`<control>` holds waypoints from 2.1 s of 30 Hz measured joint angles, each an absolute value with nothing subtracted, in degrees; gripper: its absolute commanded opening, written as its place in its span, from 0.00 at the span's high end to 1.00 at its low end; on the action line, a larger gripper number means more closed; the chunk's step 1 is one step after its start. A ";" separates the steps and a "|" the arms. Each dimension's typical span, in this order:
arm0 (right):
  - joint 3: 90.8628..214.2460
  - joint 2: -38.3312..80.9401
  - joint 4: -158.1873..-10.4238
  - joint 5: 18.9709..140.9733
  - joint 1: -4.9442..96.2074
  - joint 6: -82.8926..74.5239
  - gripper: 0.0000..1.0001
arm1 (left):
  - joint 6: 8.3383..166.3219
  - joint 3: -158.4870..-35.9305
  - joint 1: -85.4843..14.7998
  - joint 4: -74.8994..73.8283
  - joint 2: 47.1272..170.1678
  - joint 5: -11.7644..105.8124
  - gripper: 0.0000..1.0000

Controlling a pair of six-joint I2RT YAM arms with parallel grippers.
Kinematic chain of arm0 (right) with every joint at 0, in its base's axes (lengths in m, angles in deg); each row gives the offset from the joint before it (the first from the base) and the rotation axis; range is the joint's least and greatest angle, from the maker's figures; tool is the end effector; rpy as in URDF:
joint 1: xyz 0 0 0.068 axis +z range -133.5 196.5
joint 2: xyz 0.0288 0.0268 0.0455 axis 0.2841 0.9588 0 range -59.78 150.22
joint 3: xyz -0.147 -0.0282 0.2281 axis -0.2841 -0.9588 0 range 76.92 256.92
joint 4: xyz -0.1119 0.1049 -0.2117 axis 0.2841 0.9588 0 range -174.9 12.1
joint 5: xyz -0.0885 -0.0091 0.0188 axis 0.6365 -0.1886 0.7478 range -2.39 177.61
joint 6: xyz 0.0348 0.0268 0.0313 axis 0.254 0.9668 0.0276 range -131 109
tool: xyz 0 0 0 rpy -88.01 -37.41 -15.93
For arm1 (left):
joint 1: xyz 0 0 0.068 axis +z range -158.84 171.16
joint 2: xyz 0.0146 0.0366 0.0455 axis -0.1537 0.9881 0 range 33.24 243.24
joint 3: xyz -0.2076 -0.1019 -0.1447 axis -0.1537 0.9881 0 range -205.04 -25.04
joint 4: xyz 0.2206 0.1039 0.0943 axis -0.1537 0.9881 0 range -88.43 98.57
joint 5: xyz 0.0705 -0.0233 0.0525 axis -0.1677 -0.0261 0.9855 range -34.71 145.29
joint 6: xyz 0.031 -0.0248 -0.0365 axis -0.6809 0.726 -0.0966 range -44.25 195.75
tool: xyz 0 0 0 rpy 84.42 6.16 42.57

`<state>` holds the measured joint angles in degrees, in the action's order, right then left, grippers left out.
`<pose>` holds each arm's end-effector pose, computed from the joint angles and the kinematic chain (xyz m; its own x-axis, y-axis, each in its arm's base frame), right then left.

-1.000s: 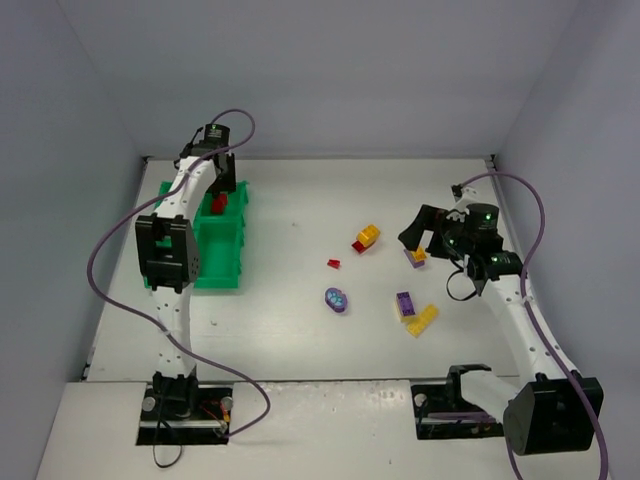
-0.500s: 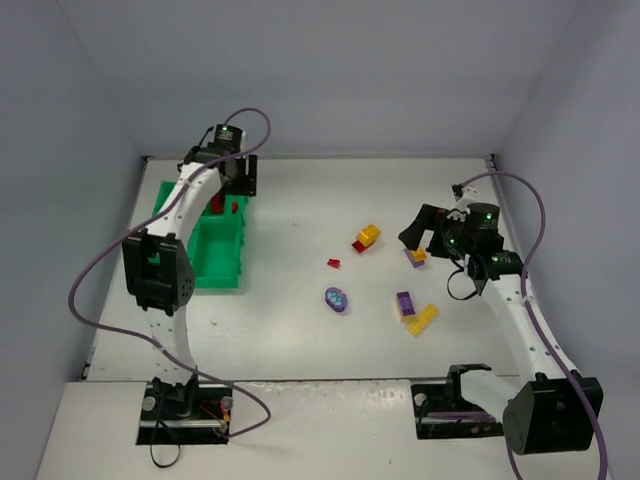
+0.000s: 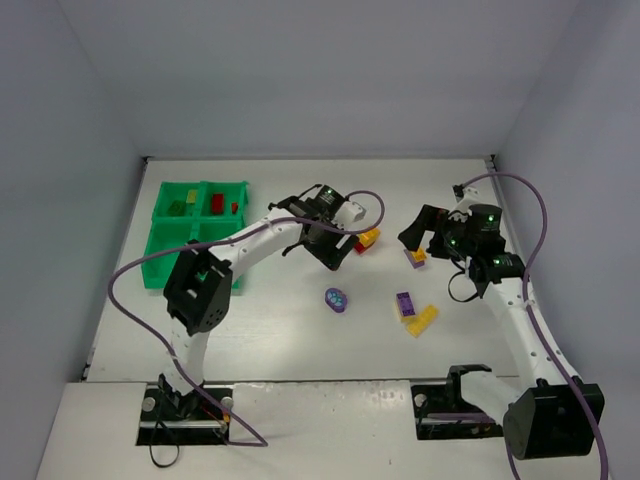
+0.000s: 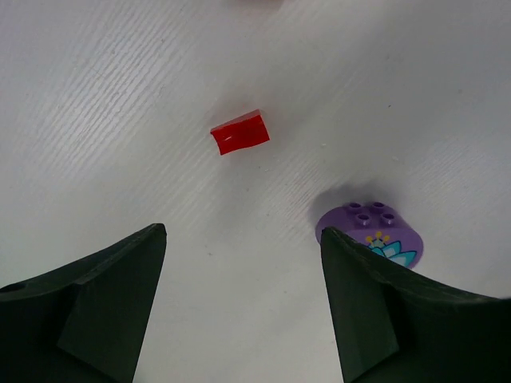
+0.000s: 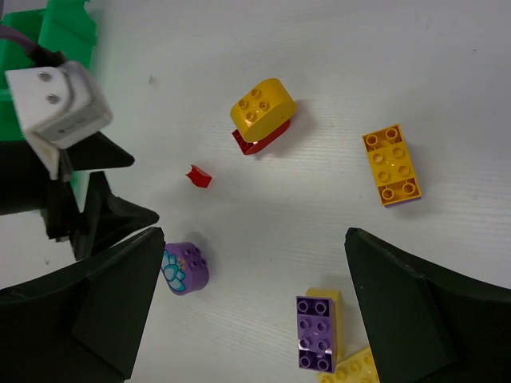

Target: Sort the legos into containers by color

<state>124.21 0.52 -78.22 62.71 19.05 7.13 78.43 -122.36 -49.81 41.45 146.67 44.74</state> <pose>0.2406 0.0257 0.3104 -0.4556 0.2623 -0.8507 -0.3100 0.8490 0.4278 0.3265 -0.2921 0.2550 -0.6590 0.5114 -0.5515 0.6918 0.6999 -0.1776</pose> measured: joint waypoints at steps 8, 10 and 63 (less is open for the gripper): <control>123.03 -1.19 -78.22 61.57 19.05 7.79 0.07 | 66.30 -129.07 -48.92 43.15 155.78 41.70 0.28; 122.70 -1.45 -78.22 61.37 19.05 8.01 0.07 | 63.74 -131.56 -48.85 43.76 157.71 41.07 0.28; 122.35 -1.43 -76.89 60.39 18.79 8.16 0.09 | 71.52 -130.01 -24.87 36.97 146.27 44.26 1.00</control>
<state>122.35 -1.43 -76.89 60.39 18.79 8.16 71.52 -130.01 -24.87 36.97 146.27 44.26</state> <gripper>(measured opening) 0.915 0.132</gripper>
